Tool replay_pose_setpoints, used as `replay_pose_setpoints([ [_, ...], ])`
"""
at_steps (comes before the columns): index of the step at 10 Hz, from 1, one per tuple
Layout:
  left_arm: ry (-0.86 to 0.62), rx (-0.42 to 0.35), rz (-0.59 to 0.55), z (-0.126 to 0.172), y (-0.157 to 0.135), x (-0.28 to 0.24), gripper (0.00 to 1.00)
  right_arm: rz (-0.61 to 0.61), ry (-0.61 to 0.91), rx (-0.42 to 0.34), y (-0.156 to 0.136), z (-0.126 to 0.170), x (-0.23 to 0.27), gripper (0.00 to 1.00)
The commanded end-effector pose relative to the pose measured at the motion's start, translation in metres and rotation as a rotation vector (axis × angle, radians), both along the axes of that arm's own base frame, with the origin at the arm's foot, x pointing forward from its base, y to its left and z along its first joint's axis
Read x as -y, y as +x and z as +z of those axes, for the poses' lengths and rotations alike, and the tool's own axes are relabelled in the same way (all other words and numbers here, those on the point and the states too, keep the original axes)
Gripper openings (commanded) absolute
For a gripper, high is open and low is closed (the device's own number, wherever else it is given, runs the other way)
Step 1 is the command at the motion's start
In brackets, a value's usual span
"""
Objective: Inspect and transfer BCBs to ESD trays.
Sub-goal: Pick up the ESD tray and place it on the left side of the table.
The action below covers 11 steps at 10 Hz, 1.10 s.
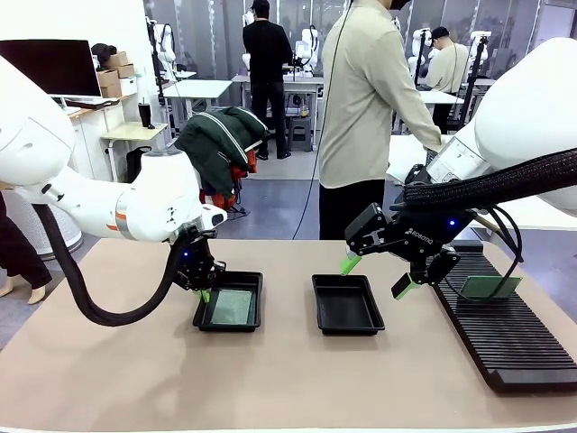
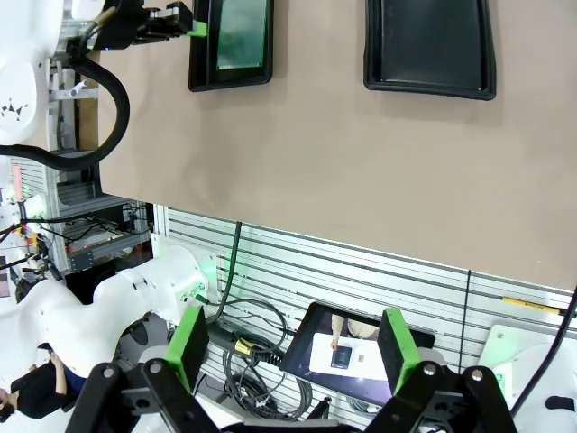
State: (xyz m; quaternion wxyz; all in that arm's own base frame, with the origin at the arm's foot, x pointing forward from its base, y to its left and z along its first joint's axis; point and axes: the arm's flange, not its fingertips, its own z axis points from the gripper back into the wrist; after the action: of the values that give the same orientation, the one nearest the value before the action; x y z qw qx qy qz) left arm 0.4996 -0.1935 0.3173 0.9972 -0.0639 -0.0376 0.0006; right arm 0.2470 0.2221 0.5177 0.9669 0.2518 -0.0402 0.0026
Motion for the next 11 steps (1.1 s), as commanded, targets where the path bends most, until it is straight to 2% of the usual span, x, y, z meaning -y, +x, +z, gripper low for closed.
replay_pose_setpoints([
  [1, -0.086, 0.025, -0.022, -0.004, -0.011, -0.028, 0.03, 0.008, 0.006, 0.017, 0.006, -0.003, -0.001, 1.0],
  [7, -0.298, 0.068, -0.095, -0.002, -0.018, -0.099, 0.03, 0.008, 0.006, 0.017, 0.006, -0.003, -0.001, 1.0],
  [11, -0.388, 0.055, -0.092, 0.005, -0.025, -0.177, 0.03, 0.008, 0.006, 0.017, 0.006, -0.003, -0.001, 1.0],
])
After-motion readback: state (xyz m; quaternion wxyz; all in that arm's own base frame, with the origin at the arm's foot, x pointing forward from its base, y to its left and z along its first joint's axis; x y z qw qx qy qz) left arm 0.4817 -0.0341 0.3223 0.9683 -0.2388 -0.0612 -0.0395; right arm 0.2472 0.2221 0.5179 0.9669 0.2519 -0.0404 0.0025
